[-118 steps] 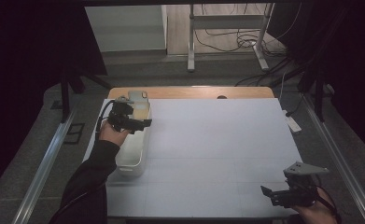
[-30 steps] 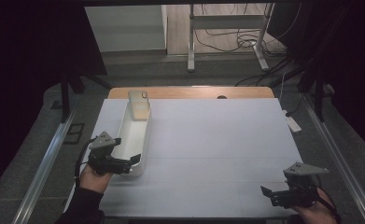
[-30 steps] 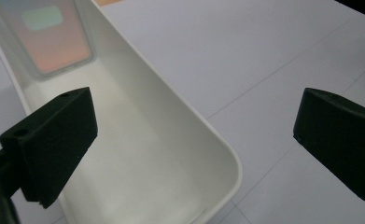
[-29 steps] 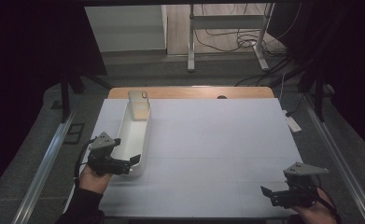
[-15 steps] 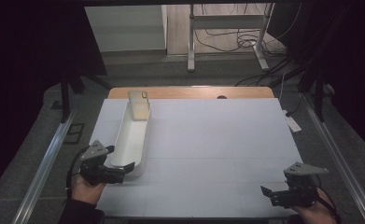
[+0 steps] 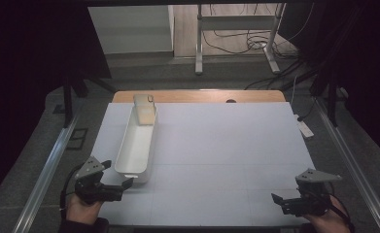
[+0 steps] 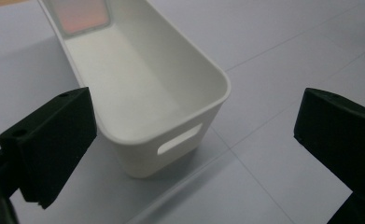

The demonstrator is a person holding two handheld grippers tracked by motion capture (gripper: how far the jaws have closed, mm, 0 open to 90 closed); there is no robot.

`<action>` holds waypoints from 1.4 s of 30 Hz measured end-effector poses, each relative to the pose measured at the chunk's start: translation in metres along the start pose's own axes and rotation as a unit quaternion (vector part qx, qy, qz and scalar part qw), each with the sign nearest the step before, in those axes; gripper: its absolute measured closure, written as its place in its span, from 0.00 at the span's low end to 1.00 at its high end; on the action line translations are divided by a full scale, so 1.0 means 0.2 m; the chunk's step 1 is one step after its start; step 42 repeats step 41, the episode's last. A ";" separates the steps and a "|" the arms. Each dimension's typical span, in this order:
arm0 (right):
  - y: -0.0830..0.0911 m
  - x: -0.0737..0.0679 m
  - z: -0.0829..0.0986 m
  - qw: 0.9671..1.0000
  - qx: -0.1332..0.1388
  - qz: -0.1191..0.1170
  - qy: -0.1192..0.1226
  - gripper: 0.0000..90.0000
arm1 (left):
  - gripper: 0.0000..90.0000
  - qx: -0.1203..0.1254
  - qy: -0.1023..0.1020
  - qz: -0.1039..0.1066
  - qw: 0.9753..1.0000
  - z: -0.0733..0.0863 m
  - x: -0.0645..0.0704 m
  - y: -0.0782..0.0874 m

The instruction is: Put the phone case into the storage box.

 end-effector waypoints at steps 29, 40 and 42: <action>0.00 0.00 0.00 1.000 -0.002 0.002 0.001 0.00 | 0.00 -0.016 0.017 -0.030 0.999 0.13 0.00 0.09; 0.00 -0.01 0.00 1.000 -0.004 0.003 0.003 0.00 | 0.00 -0.041 0.001 -0.050 0.998 0.13 0.02 0.08; 0.00 0.00 0.00 1.000 -0.005 0.002 0.003 0.00 | 0.00 -0.041 0.002 -0.050 0.998 0.13 0.02 0.07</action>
Point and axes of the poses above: each handheld gripper's, and its own axes: y roughly backward along the jaws, z roughly out of its underside, x roughly to its right, the point moved 2 cm from there along -y, roughly forward along the jaws, and after that the axes turned 9 degrees about -z, right-handed, at the moved point
